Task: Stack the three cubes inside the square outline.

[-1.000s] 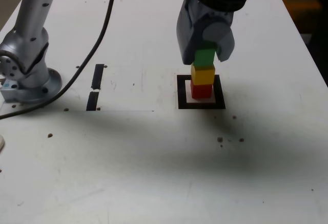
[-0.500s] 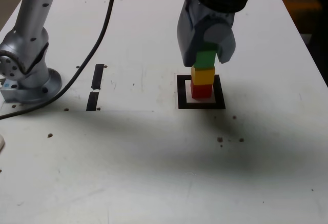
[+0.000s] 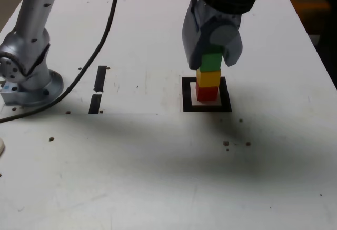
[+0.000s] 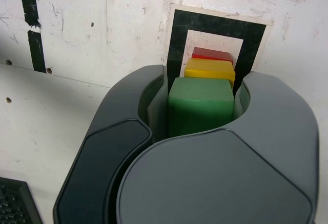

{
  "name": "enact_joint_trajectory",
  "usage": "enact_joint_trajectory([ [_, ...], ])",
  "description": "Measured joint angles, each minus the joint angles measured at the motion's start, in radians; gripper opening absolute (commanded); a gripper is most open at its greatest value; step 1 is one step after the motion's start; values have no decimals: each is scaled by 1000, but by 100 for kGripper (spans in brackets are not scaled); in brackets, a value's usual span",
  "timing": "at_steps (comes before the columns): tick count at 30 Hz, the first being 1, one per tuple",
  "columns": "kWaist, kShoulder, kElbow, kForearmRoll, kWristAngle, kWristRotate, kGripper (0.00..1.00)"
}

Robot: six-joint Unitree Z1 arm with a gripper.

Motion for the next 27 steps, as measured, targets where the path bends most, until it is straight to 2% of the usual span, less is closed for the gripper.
enact_joint_trajectory([
  [13,0,11,3,-1,-17,3,94],
  [21,0,-13,10,8,3,-22,96],
  [27,-7,-114,55,13,32,-49,96],
])
